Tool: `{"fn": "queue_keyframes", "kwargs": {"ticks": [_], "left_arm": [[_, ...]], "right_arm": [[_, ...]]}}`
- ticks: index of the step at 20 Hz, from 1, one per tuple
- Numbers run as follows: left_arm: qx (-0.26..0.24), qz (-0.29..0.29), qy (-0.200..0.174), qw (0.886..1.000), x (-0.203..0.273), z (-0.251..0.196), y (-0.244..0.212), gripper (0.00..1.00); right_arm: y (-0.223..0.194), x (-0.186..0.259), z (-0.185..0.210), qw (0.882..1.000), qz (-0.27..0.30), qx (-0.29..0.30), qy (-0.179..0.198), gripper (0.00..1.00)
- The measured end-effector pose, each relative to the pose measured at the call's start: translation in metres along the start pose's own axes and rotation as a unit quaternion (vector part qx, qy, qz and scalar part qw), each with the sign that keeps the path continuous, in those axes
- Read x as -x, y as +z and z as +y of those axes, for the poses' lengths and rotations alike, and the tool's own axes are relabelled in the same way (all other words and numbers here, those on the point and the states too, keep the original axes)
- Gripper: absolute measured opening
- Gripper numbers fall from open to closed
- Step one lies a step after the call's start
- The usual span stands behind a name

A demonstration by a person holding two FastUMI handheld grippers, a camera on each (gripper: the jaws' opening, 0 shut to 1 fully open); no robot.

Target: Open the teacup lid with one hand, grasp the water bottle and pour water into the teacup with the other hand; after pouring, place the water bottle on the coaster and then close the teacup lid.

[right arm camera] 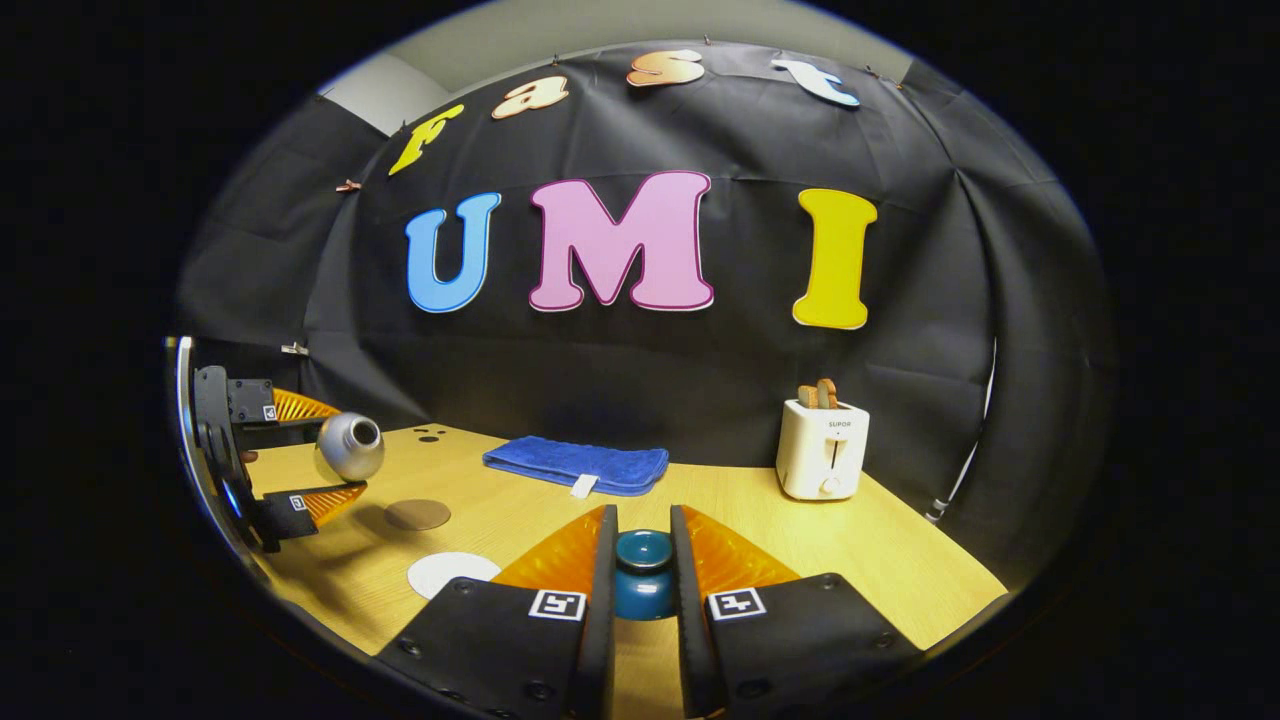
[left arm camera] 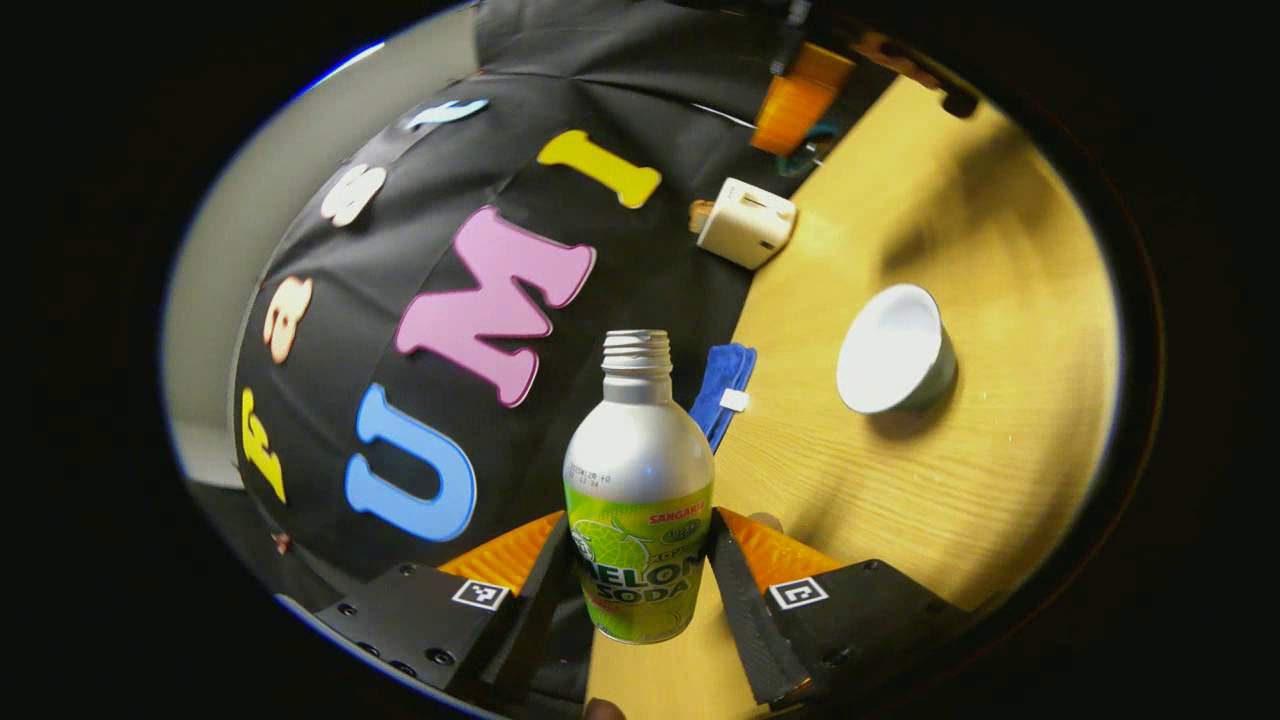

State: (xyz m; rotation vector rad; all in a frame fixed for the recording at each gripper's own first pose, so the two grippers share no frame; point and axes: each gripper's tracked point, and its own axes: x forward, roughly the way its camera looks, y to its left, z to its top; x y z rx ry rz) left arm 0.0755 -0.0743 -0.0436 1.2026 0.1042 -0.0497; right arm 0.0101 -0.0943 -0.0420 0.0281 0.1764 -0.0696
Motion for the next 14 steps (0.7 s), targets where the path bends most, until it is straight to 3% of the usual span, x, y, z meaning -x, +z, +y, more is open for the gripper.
{"fn": "queue_keyframes", "kwargs": {"ticks": [5, 14], "left_arm": [[-0.075, 0.010, -0.030, 0.997, -0.010, -0.013, -0.003, 0.79], [-0.180, 0.004, -0.044, 0.983, -0.006, -0.012, -0.008, 0.79]], "right_arm": [[0.001, 0.000, -0.004, 1.000, -0.002, -0.001, -0.002, 0.30], [0.001, 0.002, -0.006, 1.000, -0.001, -0.001, -0.002, 0.30]]}}
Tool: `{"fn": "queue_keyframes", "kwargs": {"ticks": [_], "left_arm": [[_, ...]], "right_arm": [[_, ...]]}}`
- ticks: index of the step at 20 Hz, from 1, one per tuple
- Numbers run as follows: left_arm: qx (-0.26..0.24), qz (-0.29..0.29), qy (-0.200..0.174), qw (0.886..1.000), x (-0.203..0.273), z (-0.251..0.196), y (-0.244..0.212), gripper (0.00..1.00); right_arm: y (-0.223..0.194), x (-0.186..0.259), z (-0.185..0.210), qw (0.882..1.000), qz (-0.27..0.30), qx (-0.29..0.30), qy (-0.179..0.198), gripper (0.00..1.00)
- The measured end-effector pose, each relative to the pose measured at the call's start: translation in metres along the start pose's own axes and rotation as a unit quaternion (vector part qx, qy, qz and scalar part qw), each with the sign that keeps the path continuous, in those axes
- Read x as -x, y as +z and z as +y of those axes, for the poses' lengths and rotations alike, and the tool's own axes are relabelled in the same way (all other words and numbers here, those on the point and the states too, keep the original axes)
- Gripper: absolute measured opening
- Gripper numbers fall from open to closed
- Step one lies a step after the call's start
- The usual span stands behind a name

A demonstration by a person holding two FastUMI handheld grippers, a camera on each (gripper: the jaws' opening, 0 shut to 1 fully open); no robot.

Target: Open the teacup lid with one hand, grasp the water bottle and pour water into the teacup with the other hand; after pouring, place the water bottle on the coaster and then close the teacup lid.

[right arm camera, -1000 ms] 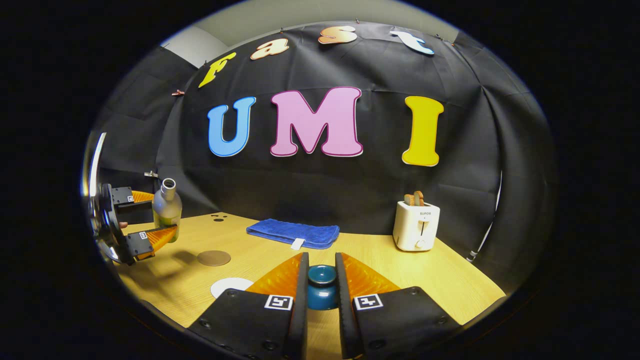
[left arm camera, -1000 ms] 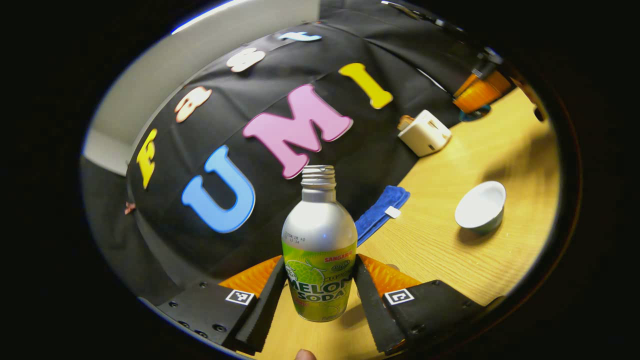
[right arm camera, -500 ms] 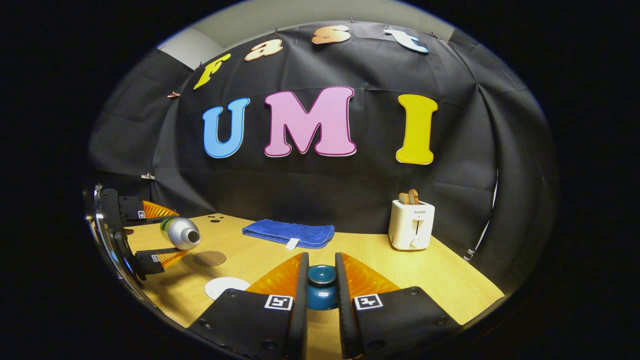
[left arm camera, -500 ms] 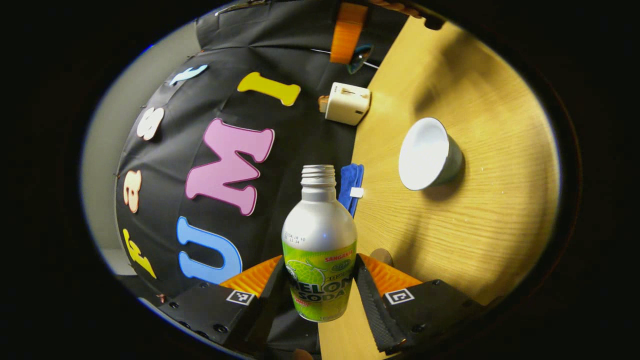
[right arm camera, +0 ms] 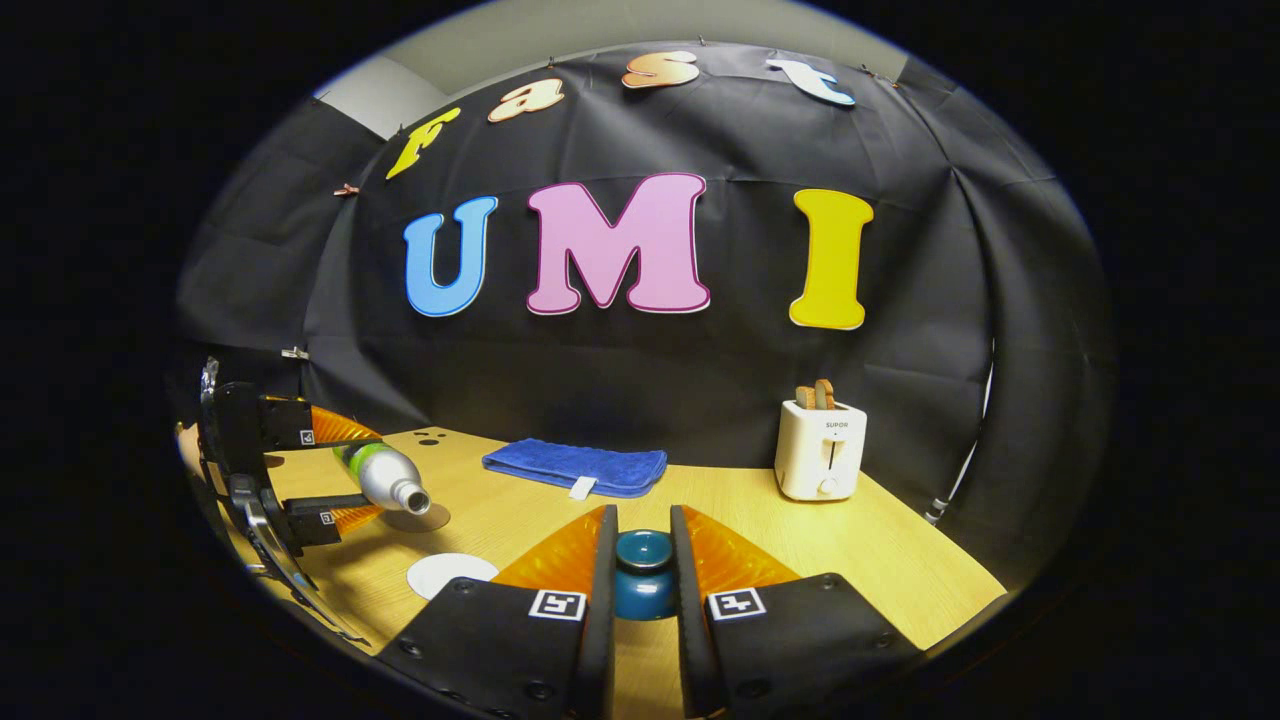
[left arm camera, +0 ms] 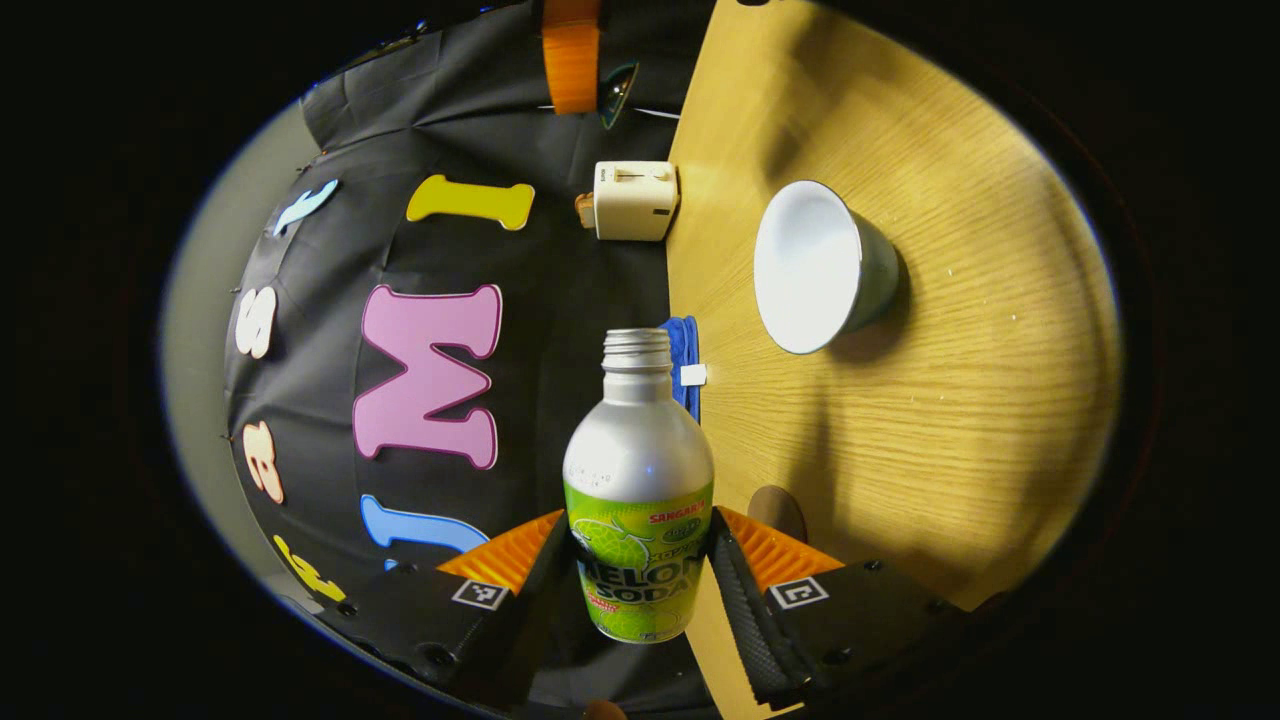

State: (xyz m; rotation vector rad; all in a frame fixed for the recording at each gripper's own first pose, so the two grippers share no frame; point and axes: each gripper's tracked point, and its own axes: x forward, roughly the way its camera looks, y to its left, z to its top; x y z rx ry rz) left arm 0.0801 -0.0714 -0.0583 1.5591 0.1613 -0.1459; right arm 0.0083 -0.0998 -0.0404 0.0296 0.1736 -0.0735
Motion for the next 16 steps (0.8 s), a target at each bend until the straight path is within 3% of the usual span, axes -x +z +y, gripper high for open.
{"fn": "queue_keyframes", "kwargs": {"ticks": [16], "left_arm": [[-0.143, -0.020, 0.012, 0.989, -0.001, 0.017, 0.003, 0.80]], "right_arm": [[0.003, 0.002, -0.003, 1.000, -0.002, -0.004, -0.001, 0.30]]}}
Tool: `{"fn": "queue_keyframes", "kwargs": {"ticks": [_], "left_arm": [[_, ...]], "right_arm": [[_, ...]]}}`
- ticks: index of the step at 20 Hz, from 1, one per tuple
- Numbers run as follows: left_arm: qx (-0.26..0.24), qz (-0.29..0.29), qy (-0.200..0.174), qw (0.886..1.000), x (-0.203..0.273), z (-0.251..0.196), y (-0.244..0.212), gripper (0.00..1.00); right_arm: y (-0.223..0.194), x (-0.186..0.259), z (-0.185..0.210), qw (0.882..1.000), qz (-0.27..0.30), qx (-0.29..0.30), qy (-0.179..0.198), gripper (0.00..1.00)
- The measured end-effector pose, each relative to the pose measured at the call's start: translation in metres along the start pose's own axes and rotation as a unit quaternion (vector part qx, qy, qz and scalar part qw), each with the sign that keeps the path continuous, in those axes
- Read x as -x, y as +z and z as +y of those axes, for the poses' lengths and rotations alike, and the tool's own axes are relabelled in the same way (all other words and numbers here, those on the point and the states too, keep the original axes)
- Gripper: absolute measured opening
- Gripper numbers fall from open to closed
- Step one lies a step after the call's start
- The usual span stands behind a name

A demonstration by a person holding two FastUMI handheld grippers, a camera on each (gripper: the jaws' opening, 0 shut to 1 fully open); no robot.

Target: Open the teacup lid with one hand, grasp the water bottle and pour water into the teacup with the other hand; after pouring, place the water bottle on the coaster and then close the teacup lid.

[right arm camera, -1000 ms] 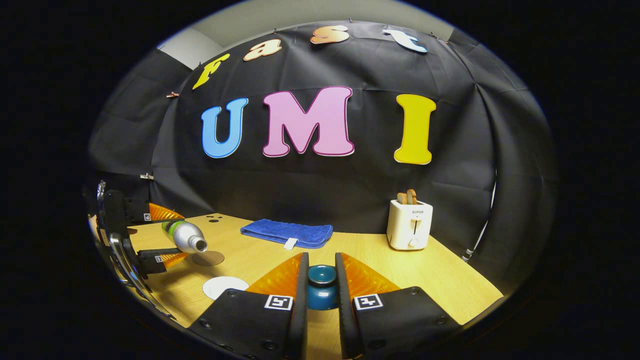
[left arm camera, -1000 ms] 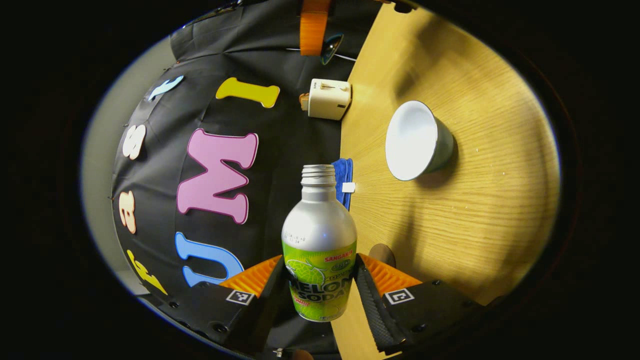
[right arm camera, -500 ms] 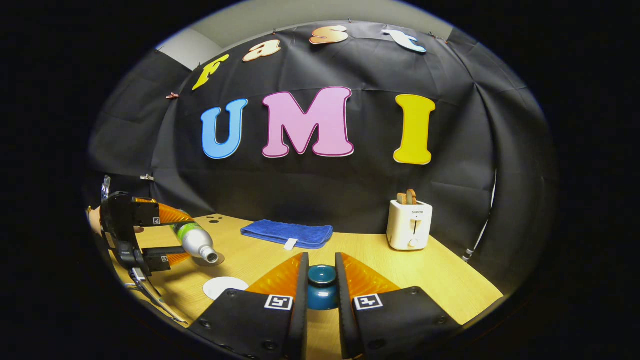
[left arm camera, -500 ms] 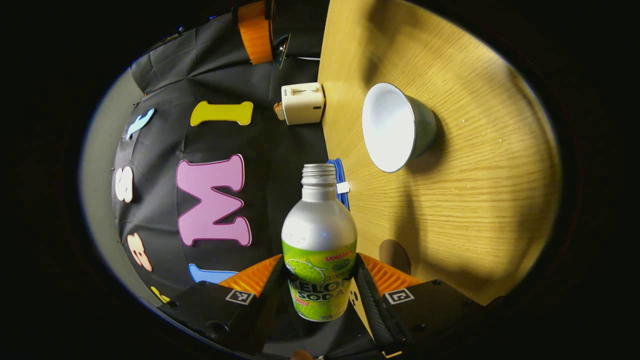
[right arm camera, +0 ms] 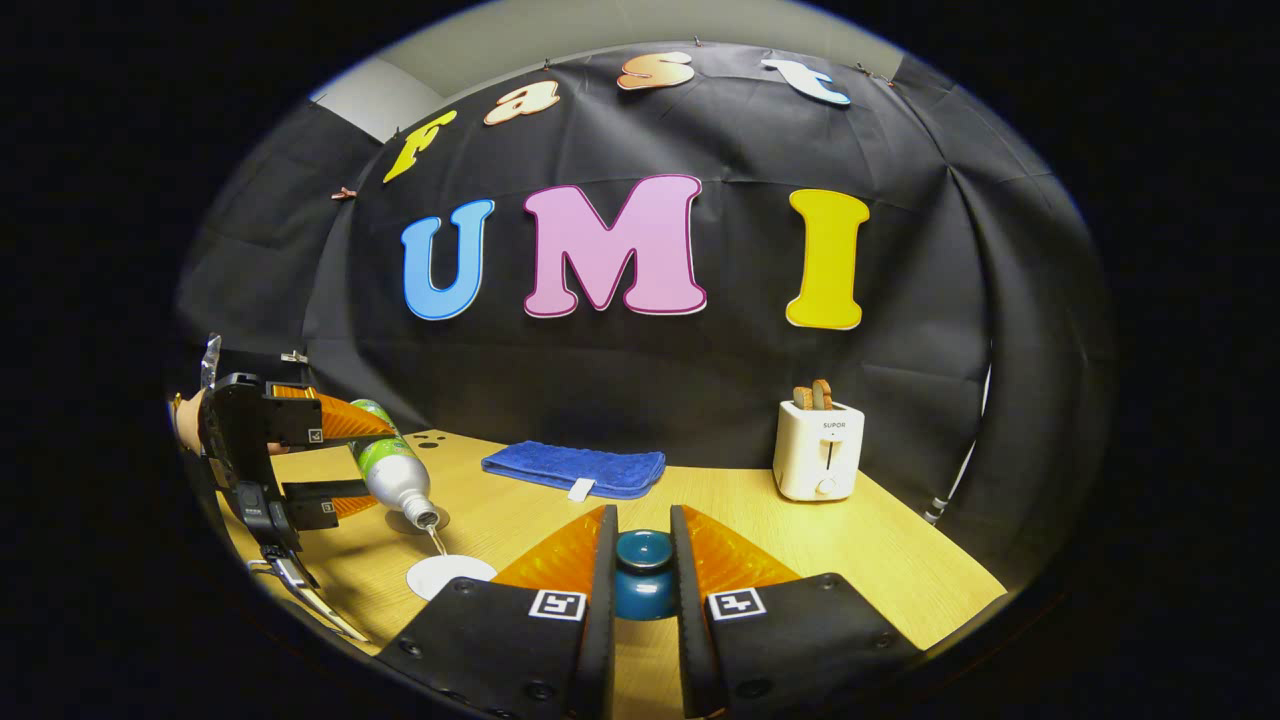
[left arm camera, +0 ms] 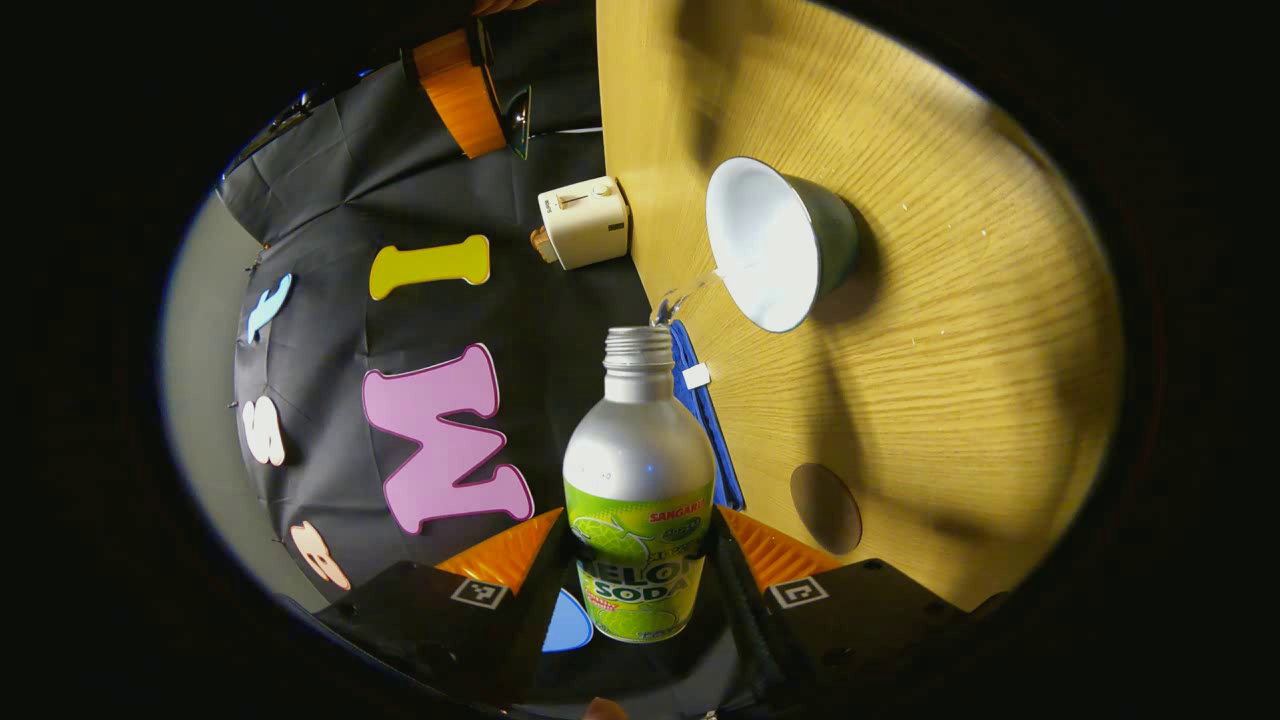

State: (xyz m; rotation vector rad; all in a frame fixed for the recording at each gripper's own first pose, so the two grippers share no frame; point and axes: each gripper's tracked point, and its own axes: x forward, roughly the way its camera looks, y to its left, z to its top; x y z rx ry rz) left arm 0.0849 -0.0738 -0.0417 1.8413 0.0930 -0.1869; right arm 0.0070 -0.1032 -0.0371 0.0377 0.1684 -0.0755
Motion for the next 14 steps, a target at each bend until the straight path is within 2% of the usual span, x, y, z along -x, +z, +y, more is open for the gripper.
{"fn": "queue_keyframes", "kwargs": {"ticks": [14], "left_arm": [[-0.077, -0.006, 0.008, 0.997, -0.002, 0.017, -0.001, 0.80]], "right_arm": [[0.002, 0.002, -0.003, 1.000, -0.003, -0.002, -0.002, 0.30]]}}
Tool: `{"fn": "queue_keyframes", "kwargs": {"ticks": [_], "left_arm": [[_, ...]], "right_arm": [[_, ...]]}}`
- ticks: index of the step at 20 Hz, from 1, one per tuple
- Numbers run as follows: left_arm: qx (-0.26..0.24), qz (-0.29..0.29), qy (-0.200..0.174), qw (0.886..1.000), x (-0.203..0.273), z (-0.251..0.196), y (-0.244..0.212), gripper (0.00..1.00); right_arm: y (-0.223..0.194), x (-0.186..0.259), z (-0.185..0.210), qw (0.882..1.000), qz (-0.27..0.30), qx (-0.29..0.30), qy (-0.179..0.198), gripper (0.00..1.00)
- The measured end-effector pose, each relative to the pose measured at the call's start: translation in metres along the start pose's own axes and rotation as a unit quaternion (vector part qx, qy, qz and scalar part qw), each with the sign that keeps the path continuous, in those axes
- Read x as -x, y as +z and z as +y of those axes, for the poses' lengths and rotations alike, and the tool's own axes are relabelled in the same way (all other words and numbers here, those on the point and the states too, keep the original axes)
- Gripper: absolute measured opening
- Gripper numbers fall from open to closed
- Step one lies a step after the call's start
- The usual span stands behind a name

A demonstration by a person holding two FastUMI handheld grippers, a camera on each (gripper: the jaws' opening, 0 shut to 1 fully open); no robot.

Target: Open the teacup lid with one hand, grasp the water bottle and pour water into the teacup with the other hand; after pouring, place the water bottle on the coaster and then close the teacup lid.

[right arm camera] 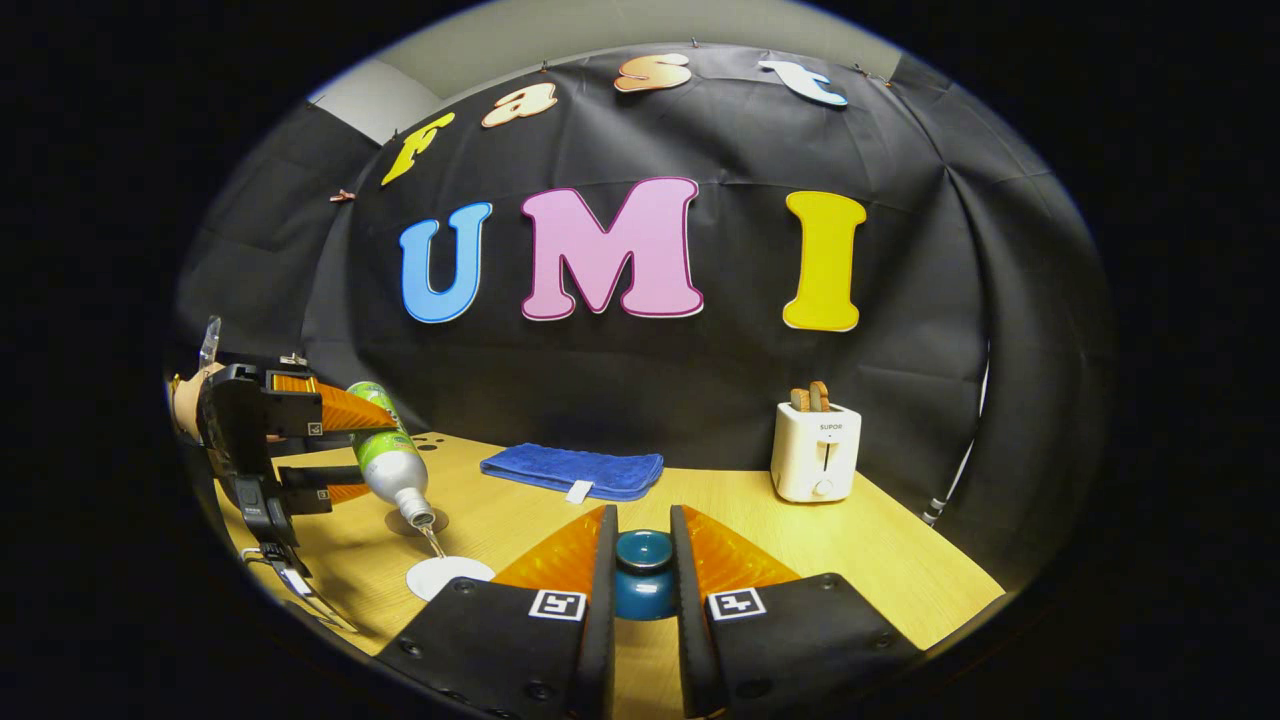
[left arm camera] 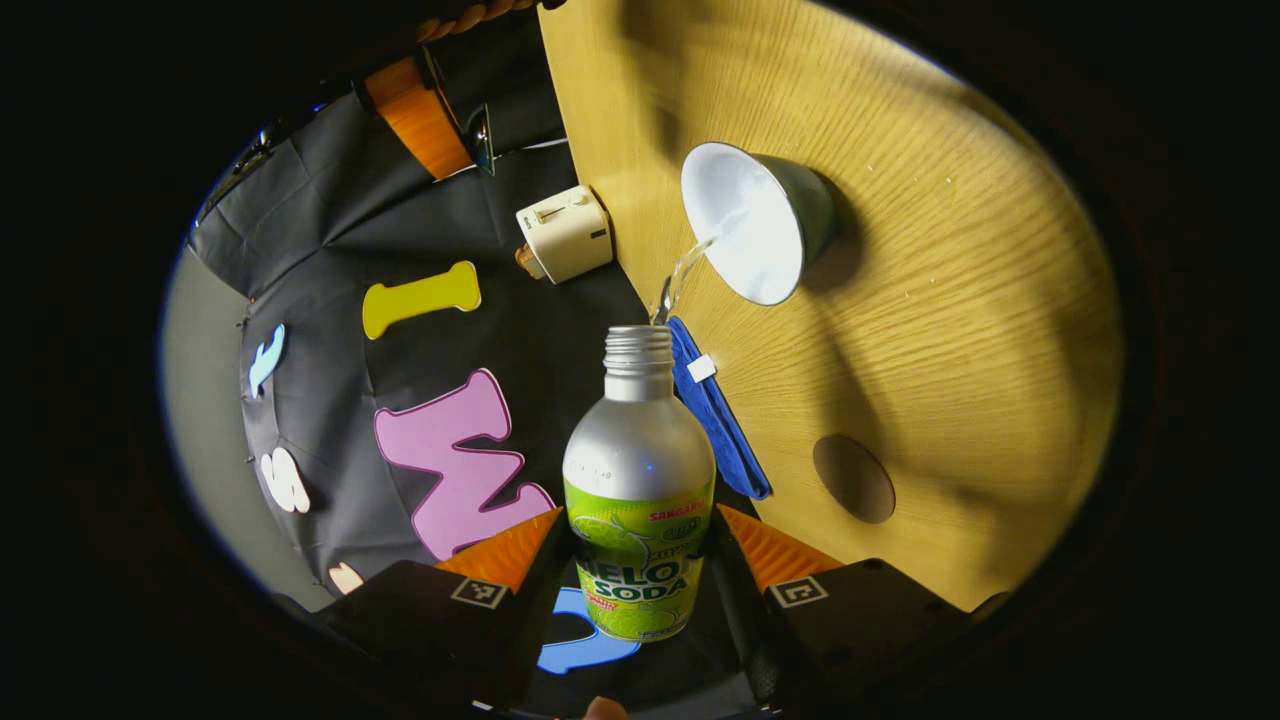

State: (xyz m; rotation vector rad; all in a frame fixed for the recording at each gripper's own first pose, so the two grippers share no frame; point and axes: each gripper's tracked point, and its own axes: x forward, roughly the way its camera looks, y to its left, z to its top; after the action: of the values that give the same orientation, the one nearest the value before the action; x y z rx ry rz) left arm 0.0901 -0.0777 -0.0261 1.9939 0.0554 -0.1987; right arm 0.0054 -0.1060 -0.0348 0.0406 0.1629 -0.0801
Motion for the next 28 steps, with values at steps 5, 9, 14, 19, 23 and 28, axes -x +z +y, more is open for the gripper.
{"fn": "queue_keyframes", "kwargs": {"ticks": [5, 9, 14, 19, 23, 28], "left_arm": [[-0.029, -0.003, 0.004, 1.000, -0.002, 0.008, 0.000, 0.80], [-0.063, -0.003, 0.008, 0.998, -0.002, 0.016, -0.002, 0.80], [-0.111, -0.011, 0.022, 0.993, 0.003, 0.032, 0.002, 0.80], [-0.162, -0.019, 0.031, 0.986, -0.001, 0.046, 0.013, 0.80], [-0.196, -0.021, 0.035, 0.980, -0.002, 0.051, 0.020, 0.80], [-0.235, -0.030, 0.028, 0.971, -0.003, 0.055, 0.024, 0.80]], "right_arm": [[0.000, 0.000, -0.002, 1.000, -0.001, -0.001, 0.000, 0.30], [0.003, 0.002, -0.005, 1.000, -0.002, -0.002, -0.002, 0.30], [0.004, 0.002, -0.005, 1.000, -0.003, -0.002, -0.003, 0.30], [0.006, 0.003, -0.004, 1.000, -0.006, -0.003, -0.002, 0.30], [0.006, 0.004, -0.005, 1.000, -0.007, -0.004, -0.001, 0.30], [0.008, 0.005, -0.007, 1.000, -0.009, -0.007, -0.002, 0.30]]}}
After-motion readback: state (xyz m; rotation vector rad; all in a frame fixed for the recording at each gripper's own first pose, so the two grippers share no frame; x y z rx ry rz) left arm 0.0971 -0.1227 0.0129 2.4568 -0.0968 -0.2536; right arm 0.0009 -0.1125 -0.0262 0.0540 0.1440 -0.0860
